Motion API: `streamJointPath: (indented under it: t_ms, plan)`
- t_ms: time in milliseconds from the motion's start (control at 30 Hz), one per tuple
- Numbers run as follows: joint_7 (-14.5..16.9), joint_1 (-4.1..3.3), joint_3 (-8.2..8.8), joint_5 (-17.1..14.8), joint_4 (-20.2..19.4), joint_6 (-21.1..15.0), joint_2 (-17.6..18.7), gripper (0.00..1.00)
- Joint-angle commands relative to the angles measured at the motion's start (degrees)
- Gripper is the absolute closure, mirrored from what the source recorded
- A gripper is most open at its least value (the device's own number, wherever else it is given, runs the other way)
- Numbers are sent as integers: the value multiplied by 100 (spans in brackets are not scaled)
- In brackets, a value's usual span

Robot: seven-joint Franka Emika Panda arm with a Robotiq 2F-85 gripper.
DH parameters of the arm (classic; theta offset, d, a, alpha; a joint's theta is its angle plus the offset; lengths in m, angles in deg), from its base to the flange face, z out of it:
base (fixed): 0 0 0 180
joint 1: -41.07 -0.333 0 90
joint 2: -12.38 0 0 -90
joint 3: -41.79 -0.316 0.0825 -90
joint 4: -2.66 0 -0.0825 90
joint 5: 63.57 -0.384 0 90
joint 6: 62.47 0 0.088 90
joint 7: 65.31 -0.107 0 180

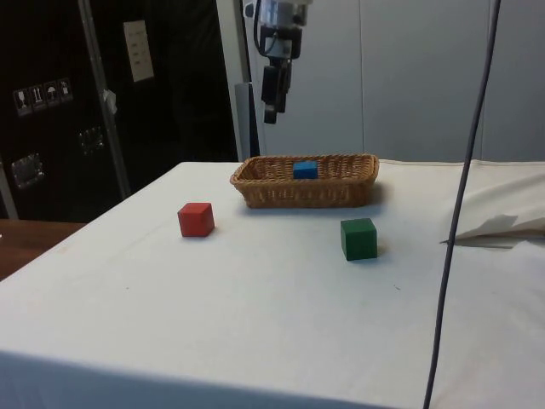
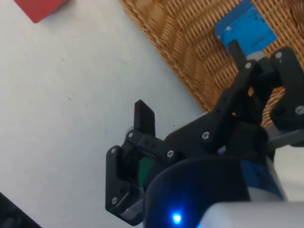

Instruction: Pick up the blue cube and place it into the basket.

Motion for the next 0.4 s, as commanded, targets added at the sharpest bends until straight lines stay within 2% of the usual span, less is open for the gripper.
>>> streamJointPath:
  t_ms: [0, 33, 67, 100, 333, 367]
  plan:
    - [-183, -40, 17, 212, -17, 6, -17, 0]
    - [-241, -46, -6, 264, -17, 11, -23, 0]
    - [-97, -6, -34, 109, -11, 0, -23, 0]
    - [-298, -52, -23, 327, -11, 11, -29, 0]
    - [-722, -74, -218, 682, 0, 6, -34, 0]
    - [-596, -34, -246, 556, -11, 0, -46, 0]
